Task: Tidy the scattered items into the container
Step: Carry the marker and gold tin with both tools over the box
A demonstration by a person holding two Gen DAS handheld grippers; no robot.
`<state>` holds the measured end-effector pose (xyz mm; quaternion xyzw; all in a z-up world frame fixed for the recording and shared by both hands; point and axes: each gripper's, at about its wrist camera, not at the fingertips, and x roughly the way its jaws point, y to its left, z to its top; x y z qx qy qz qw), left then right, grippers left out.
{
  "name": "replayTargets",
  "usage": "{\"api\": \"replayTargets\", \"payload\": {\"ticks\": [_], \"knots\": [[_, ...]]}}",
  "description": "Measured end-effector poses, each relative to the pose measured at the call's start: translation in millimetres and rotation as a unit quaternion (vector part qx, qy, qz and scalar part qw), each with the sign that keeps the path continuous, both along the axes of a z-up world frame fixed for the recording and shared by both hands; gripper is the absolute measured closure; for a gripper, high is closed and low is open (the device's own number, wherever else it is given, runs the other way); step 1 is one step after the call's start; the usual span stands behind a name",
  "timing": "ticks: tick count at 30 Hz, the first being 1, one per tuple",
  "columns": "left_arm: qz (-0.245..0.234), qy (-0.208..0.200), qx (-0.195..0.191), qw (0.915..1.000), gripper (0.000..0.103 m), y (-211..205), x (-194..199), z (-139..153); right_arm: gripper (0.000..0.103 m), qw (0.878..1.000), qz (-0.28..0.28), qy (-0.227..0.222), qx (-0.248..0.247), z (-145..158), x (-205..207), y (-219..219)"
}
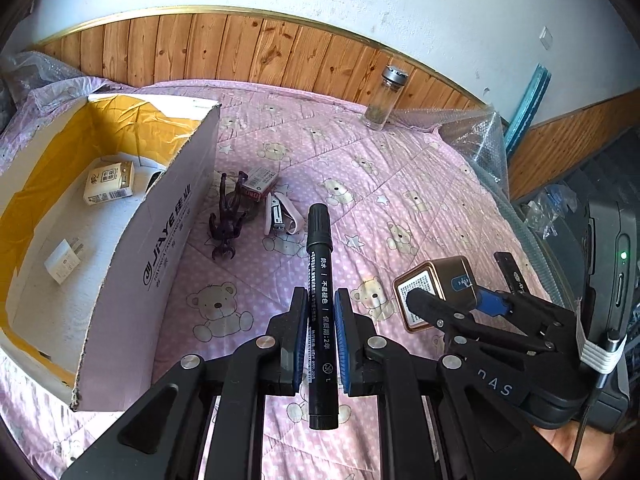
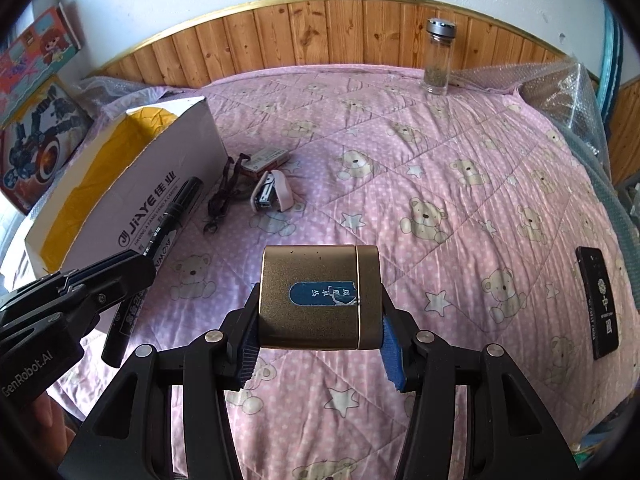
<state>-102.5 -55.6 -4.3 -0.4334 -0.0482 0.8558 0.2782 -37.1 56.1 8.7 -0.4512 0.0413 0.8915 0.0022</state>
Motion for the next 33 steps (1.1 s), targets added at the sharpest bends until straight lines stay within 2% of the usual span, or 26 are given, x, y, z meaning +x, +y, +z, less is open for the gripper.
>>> {"api": "replayTargets", "payload": {"ticks": [33], "knots": [[0.03,0.025,0.043,0.9983,0.089,-67,9,42,0.05,0.997,0.061,0.05,0.014,60,20,-86]]}}
